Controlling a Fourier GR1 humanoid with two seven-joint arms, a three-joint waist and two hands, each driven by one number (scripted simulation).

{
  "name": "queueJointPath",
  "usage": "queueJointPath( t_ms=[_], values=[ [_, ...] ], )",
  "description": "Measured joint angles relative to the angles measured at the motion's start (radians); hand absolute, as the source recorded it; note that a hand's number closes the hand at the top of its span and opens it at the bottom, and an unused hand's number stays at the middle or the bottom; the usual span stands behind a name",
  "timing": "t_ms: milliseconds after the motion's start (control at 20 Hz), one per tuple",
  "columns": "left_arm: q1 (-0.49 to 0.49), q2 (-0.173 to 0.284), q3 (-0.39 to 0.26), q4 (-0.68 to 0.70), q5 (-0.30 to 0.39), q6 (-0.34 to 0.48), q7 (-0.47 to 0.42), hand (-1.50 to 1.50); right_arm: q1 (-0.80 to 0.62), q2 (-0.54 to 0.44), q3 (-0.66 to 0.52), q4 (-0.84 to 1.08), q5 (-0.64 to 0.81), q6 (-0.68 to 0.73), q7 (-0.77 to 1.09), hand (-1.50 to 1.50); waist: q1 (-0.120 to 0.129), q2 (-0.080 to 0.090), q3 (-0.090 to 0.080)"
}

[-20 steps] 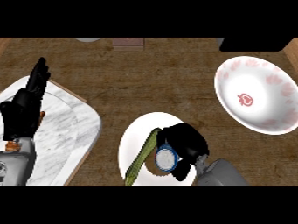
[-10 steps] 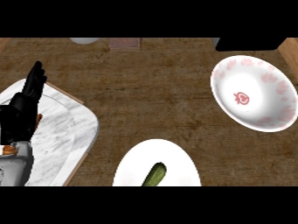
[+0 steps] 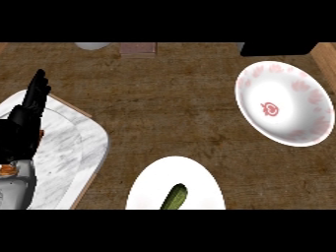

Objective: Pick the can from the plate and place it in the bowl

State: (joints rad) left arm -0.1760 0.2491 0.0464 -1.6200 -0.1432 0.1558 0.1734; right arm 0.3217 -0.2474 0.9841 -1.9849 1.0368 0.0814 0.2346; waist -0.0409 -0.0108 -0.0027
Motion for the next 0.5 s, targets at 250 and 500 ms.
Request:
queueJointPath(
  t_ms=[250,500],
  values=[
    [-0.001,-0.001,0.001,0.006,-0.004,0.002,-0.002,0.0,0.028,0.021,-0.018,0.001,0.033,-0.082,0.022,1.5,-0.002,0.003,0.001],
    [-0.011,-0.004,-0.002,0.007,0.003,-0.007,-0.005,0.0,0.026,0.037,-0.118,-0.047,-0.031,-0.163,0.005,1.5,0.011,0.009,0.003]
  ],
)
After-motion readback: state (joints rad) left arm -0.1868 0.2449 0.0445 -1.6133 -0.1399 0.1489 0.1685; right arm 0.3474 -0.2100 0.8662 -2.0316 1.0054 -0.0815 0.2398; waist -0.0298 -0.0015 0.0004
